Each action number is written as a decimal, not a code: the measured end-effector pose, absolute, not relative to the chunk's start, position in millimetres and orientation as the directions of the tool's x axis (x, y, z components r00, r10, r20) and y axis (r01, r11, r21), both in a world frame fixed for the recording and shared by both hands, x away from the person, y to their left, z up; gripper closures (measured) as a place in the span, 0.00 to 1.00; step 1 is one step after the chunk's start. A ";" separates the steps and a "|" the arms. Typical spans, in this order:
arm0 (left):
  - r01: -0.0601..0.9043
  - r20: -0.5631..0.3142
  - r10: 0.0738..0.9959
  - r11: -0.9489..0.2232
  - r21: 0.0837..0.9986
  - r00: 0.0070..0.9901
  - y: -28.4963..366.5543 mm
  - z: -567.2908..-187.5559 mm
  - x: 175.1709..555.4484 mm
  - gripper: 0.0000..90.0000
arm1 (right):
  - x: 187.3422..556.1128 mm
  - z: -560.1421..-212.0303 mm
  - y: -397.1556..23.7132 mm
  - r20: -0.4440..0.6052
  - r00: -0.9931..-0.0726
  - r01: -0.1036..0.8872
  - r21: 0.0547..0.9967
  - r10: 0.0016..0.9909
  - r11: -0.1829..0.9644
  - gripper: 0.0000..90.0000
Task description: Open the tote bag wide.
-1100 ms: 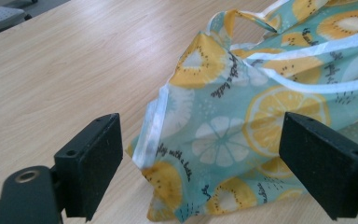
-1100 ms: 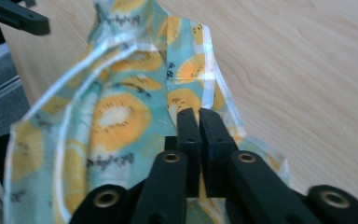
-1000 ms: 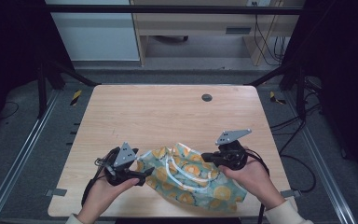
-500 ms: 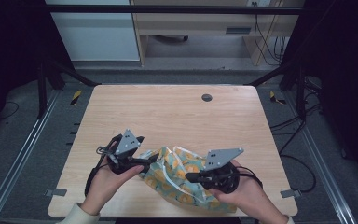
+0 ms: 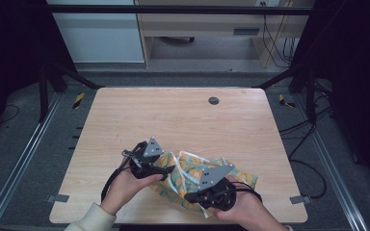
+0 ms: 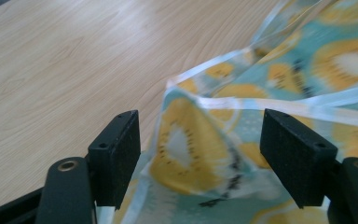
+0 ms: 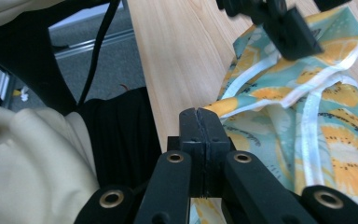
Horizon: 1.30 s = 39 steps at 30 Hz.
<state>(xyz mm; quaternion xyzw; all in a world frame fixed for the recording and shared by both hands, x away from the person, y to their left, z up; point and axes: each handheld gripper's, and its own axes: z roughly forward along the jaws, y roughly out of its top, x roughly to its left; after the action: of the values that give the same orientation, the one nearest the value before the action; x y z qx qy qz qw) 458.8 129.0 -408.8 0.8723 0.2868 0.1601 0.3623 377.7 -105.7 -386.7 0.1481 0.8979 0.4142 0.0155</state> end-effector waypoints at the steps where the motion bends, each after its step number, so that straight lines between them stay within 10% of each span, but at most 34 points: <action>1: 0.392 0.058 0.616 -0.569 0.723 0.786 128.4 -410.4 460.2 0.36 | 378.6 -386.5 -105.2 0.095 -0.954 0.257 0.748 0.284 0.612 1.00; 7: 0.339 0.078 0.593 -0.557 0.758 0.801 126.1 -413.0 452.3 0.85 | 379.9 -386.4 -103.1 0.062 -0.951 0.247 0.741 0.303 0.624 0.93; 11: 0.286 0.118 0.591 -0.544 0.789 0.798 134.1 -404.9 435.4 0.96 | 382.9 -382.6 -104.9 0.045 -0.944 0.252 0.741 0.328 0.622 0.79; 39: 0.182 0.128 0.440 -0.596 0.782 0.889 151.5 -447.8 380.1 0.98 | 414.2 -379.3 -110.6 -0.025 -0.911 0.280 0.697 0.412 0.660 0.67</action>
<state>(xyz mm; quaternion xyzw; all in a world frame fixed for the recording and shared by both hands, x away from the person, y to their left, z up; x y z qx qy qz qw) 380.1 151.5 -447.8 0.8795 0.1767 0.1560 0.4135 414.2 -110.6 -379.3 0.1907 0.9066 0.3655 0.0904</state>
